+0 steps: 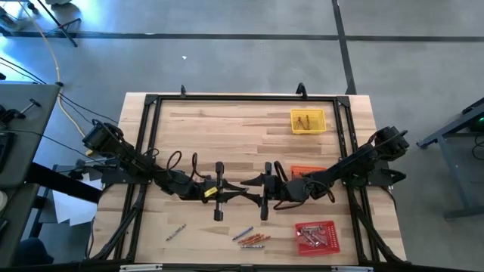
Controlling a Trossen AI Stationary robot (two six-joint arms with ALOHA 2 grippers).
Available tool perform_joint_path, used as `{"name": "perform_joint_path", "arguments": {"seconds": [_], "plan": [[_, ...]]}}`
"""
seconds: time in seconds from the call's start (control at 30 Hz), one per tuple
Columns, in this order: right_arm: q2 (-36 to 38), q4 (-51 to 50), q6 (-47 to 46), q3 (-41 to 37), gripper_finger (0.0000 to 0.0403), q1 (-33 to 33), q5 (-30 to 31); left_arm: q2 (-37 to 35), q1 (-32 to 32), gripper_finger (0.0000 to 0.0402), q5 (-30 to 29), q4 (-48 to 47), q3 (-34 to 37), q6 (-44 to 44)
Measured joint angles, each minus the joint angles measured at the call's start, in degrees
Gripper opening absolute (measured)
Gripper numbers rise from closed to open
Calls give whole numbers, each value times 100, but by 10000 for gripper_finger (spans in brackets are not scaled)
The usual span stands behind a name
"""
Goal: Sort crayons
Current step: Put the gray crayon into the red bin
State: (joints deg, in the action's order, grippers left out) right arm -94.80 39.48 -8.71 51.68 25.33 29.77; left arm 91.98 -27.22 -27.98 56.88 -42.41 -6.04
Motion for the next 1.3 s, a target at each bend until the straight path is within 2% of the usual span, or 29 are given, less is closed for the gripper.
{"name": "perform_joint_path", "arguments": {"seconds": [0.2, 0.3, 0.4, 0.47, 0.57, 0.7, 0.87, 0.97, 1.1, 1.17, 1.3], "plan": [[0, -7, -9, 0, 130, -12, -12, 0, 23, 0, 0, -11, 2, 92], [0, -13, -124, 0, 93, -52, -50, 0, 28, 0, -41, -11, 4, 153], [0, -14, -166, 0, 34, -82, -111, 0, 34, 1, -102, -13, 6, 327], [0, -24, -127, 0, 13, -82, -102, 0, 36, 6, -110, -37, 7, 361], [2, -28, -177, 0, 19, -86, -80, 0, 34, 25, -181, -46, 7, 288], [199, -439, -200, 0, 7, -118, 19, 0, 32, 63, -247, -57, 7, 280], [895, -1985, -747, 7, 6, -159, 900, 2, -9, 112, -85, -74, 7, 299], [1388, -3621, -1833, 9, 5, -137, 915, 2, -31, 131, -64, -80, 7, 295], [1803, -5616, -4084, 9, 5, 174, 105, 2, -38, 140, -70, -242, 7, 282], [1847, -6097, -5099, 9, 5, 512, -296, 2, -36, 139, -89, -305, 7, 282], [1806, -6190, -6656, 9, 5, 1291, -1017, 2, -11, 134, -194, -504, 7, 288]]}}
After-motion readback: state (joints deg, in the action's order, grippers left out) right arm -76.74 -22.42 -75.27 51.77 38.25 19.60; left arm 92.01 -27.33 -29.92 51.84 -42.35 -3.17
